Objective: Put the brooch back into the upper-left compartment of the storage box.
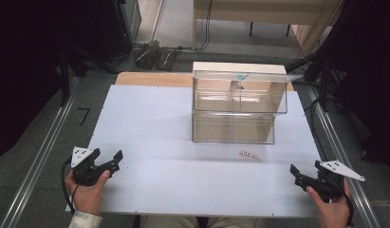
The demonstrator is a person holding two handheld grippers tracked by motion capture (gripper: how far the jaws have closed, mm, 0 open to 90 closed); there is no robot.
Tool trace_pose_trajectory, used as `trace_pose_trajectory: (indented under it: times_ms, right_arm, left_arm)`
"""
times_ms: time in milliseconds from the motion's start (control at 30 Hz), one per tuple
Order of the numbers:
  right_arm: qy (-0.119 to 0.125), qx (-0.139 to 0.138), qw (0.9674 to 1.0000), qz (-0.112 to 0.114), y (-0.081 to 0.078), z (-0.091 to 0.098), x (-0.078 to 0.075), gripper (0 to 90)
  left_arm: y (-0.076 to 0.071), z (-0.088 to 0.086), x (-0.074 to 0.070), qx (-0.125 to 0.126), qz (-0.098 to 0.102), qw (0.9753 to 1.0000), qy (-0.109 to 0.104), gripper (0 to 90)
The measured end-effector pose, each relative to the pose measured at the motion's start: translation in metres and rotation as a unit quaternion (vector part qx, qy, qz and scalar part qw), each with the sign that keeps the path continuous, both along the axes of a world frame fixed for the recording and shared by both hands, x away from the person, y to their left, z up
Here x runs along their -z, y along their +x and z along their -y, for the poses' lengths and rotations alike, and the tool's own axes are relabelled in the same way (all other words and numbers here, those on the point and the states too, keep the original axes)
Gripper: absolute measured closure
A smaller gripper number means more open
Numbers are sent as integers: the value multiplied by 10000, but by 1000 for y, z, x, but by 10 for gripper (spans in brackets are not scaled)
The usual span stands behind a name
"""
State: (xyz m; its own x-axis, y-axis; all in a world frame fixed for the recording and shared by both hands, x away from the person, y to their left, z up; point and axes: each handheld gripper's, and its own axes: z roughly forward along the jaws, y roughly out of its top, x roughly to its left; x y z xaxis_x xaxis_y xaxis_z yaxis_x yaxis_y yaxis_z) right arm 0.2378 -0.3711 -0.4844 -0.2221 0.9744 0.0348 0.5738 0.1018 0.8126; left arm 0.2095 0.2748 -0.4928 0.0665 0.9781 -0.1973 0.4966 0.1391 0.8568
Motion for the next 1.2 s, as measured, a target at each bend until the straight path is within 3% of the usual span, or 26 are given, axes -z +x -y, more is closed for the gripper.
trace_pose_trajectory:
  times_ms: [533, 1200]
  right_arm:
    - [-72, -217, 9997, -98, 8, -15, 5, 62]
    - [-163, -377, 9990, -188, 20, -31, 10, 62]
  left_arm:
    - [2, 4, 1, -86, -76, 9998, 155, 80]
    - [4, 4, 1, -144, -107, 9997, 146, 79]
